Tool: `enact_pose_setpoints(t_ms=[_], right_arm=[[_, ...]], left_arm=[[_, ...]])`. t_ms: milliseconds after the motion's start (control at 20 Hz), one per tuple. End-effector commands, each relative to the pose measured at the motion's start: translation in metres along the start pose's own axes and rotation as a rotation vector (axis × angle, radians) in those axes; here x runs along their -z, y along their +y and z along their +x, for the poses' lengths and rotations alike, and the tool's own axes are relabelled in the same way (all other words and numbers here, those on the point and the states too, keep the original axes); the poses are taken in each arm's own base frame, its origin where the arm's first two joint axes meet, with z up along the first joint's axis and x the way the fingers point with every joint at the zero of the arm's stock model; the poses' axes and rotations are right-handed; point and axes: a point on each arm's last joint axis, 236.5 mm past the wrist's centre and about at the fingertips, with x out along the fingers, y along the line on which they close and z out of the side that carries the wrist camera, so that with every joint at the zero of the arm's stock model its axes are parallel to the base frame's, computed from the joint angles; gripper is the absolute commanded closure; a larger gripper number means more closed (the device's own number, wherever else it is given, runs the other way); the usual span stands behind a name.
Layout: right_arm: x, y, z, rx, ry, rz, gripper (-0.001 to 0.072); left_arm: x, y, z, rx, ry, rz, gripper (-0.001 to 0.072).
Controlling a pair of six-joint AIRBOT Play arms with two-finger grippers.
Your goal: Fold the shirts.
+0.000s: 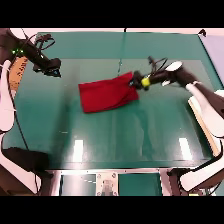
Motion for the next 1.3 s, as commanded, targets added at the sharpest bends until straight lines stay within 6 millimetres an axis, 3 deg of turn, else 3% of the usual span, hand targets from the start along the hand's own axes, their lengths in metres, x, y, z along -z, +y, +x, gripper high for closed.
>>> enact_pose_setpoints(t_ms=[0, 50, 150, 300, 450, 600, 750, 950, 1100, 1250], right_arm=[[-0.05, 0.051, -0.094, -0.062, -0.183, -0.093, 0.0698], [-0.065, 0.058, -0.132, -0.064, -0.258, -0.108, 0.0698], [-0.086, 0.051, -0.204, -0.043, -0.387, -0.084, 0.0698], [-0.099, 0.013, -0.305, 0.018, -0.572, -0.017, 0.0698], [-0.086, -0.052, -0.396, 0.124, -0.72, 0.134, 0.0698], [-0.046, -0.117, -0.464, 0.266, -0.793, 0.299, 0.0698], [-0.004, -0.15, -0.505, 0.36, -0.82, 0.399, 0.0699], [0.04, -0.162, -0.544, 0.465, -0.883, 0.491, 0.0699], [0.079, -0.184, -0.549, 0.596, -0.831, 0.602, 0.0699], [0.119, -0.211, -0.533, 0.698, -0.748, 0.724, 0.0699]], left_arm=[[0.0, 0.0, 0.0, 0.0, 0.002, 0.0, 0.0685], [0.0, 0.0, 0.0, 0.001, 0.002, 0.0, 0.0684], [0.0, 0.0, 0.0, 0.001, 0.002, 0.0, 0.0685], [0.001, 0.0, 0.0, 0.001, 0.004, 0.0, 0.0684], [0.002, -0.001, 0.0, 0.005, 0.008, 0.0, 0.0684], [0.002, -0.001, 0.0, 0.005, 0.008, 0.0, 0.0685], [0.002, -0.002, 0.0, 0.008, 0.009, 0.0, 0.0684], [0.003, -0.002, 0.0, 0.009, 0.011, 0.0, 0.0684], [0.007, -0.003, 0.0, 0.014, 0.031, 0.001, 0.0684], [0.009, -0.003, 0.0, 0.015, 0.037, 0.001, 0.0684]])
